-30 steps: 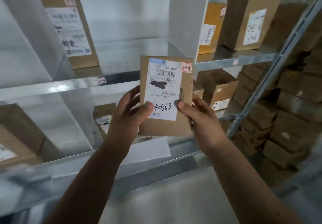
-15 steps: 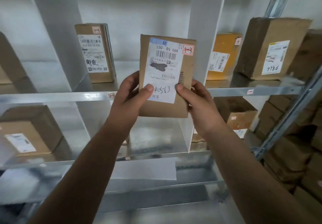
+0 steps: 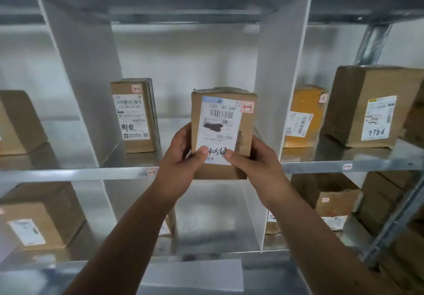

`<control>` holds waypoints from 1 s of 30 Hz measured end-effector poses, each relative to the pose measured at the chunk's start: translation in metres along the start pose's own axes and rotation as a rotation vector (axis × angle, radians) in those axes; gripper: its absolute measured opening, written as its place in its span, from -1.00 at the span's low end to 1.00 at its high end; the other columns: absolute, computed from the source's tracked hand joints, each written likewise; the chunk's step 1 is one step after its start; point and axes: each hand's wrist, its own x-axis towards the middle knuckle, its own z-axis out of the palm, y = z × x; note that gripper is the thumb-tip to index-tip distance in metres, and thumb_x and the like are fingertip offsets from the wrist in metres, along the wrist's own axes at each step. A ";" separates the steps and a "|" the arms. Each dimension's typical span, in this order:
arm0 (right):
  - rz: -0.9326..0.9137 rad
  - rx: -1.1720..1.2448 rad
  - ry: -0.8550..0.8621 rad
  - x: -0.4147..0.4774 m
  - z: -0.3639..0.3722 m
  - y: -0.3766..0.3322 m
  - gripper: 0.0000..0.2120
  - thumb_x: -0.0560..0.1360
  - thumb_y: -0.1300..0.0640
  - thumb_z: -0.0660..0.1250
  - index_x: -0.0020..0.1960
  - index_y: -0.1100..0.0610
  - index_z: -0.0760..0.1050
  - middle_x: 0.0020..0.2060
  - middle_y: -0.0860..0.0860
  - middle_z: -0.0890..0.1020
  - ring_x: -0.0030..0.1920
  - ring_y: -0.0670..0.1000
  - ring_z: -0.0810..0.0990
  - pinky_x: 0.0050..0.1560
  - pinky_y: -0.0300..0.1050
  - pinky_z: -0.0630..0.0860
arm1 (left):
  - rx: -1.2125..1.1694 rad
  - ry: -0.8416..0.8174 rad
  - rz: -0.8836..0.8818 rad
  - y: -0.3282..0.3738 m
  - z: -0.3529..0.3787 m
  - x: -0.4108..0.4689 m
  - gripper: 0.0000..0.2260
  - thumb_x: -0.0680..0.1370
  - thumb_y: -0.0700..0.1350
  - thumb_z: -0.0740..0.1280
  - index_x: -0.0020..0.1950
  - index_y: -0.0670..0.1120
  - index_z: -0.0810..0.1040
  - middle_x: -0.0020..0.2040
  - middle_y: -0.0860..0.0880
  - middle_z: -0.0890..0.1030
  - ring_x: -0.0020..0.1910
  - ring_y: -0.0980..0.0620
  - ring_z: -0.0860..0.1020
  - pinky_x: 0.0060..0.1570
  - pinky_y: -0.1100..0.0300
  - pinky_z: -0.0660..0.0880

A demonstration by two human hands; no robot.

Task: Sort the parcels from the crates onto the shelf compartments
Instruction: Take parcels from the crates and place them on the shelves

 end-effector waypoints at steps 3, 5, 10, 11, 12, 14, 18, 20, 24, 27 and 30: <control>0.026 -0.131 0.071 0.014 -0.001 0.006 -0.58 0.51 0.16 0.59 0.33 0.03 0.62 0.12 -0.11 0.77 0.06 -0.06 0.74 -0.03 -0.15 0.65 | 0.009 -0.018 -0.103 -0.014 -0.001 0.015 -0.46 0.61 -0.17 0.45 0.55 -0.02 0.35 0.35 0.03 0.67 0.35 0.03 0.62 0.22 0.20 0.60; 0.029 -0.267 0.120 0.023 -0.002 0.011 -0.57 0.46 0.11 0.64 0.29 0.00 0.65 0.05 -0.19 0.76 0.03 -0.15 0.73 -0.04 -0.20 0.68 | 0.040 -0.041 -0.201 -0.019 -0.003 0.023 -0.40 0.58 -0.20 0.52 0.51 0.09 0.32 0.29 0.07 0.69 0.27 0.08 0.66 0.10 0.24 0.64; 0.026 -0.445 0.104 0.043 -0.006 0.021 -0.61 0.43 0.12 0.65 0.23 -0.02 0.67 0.00 -0.31 0.72 -0.02 -0.31 0.68 -0.09 -0.35 0.63 | 0.143 -0.056 -0.270 -0.038 -0.005 0.041 -0.31 0.54 -0.20 0.55 0.50 0.15 0.23 0.20 0.16 0.71 0.15 0.20 0.68 -0.04 0.32 0.62; 0.031 -0.456 0.104 0.047 -0.007 0.023 -0.63 0.44 0.12 0.65 0.21 -0.06 0.68 0.00 -0.31 0.73 -0.02 -0.30 0.69 -0.03 -0.27 0.67 | 0.160 -0.050 -0.276 -0.040 -0.005 0.044 -0.31 0.55 -0.18 0.55 0.49 0.17 0.22 0.16 0.23 0.70 0.13 0.25 0.68 -0.06 0.36 0.61; 0.034 -0.472 0.107 0.051 -0.008 0.024 -0.65 0.44 0.11 0.65 0.18 -0.08 0.68 0.00 -0.30 0.73 -0.01 -0.28 0.70 0.01 -0.20 0.69 | 0.174 -0.046 -0.281 -0.041 -0.004 0.047 -0.31 0.55 -0.16 0.55 0.48 0.19 0.21 0.12 0.29 0.68 0.10 0.32 0.66 -0.09 0.40 0.59; 0.046 -0.505 0.121 0.058 -0.009 0.027 -0.64 0.44 0.07 0.65 0.19 -0.08 0.68 0.03 -0.27 0.74 0.01 -0.24 0.71 0.07 -0.14 0.69 | 0.204 -0.030 -0.294 -0.042 -0.002 0.054 -0.32 0.56 -0.13 0.55 0.46 0.23 0.19 0.05 0.38 0.62 0.02 0.40 0.63 -0.18 0.46 0.55; 0.050 -0.505 0.149 0.073 -0.006 0.037 -0.56 0.45 0.05 0.64 0.29 -0.04 0.64 0.12 -0.18 0.74 0.10 -0.12 0.71 0.15 -0.03 0.68 | 0.211 -0.006 -0.323 -0.048 0.000 0.069 -0.27 0.56 -0.14 0.55 0.54 0.21 0.18 0.21 0.20 0.67 0.23 0.13 0.62 0.15 0.17 0.61; 0.064 -0.511 0.151 0.083 -0.006 0.042 -0.52 0.45 0.05 0.64 0.32 -0.01 0.62 0.14 -0.17 0.73 0.13 -0.10 0.69 0.18 -0.03 0.67 | 0.222 0.005 -0.332 -0.048 0.001 0.075 -0.26 0.57 -0.16 0.53 0.56 0.20 0.16 0.34 0.08 0.65 0.30 0.07 0.60 0.28 0.08 0.58; 0.101 -0.523 0.133 0.100 -0.009 0.046 -0.50 0.47 0.05 0.62 0.37 0.01 0.57 0.20 -0.13 0.71 0.16 -0.08 0.66 0.21 -0.07 0.62 | 0.282 -0.005 -0.329 -0.048 0.005 0.088 -0.28 0.61 -0.15 0.48 0.59 0.16 0.10 0.41 0.11 0.58 0.27 0.11 0.52 0.08 0.31 0.45; 0.112 -0.562 0.125 0.108 -0.007 0.049 -0.51 0.52 0.03 0.57 0.40 0.01 0.53 0.23 -0.13 0.68 0.19 -0.08 0.63 0.15 -0.14 0.51 | 0.281 -0.012 -0.337 -0.050 0.005 0.099 -0.28 0.62 -0.15 0.47 0.60 0.14 0.08 0.39 0.10 0.57 0.29 0.10 0.51 0.11 0.29 0.43; 0.135 -0.560 0.135 0.114 -0.004 0.048 -0.52 0.53 0.00 0.54 0.41 0.00 0.51 0.24 -0.13 0.68 0.21 -0.05 0.63 0.13 -0.14 0.47 | 0.284 -0.001 -0.336 -0.053 0.006 0.104 -0.28 0.63 -0.16 0.45 0.61 0.12 0.08 0.31 0.13 0.57 0.28 0.10 0.53 0.19 0.20 0.39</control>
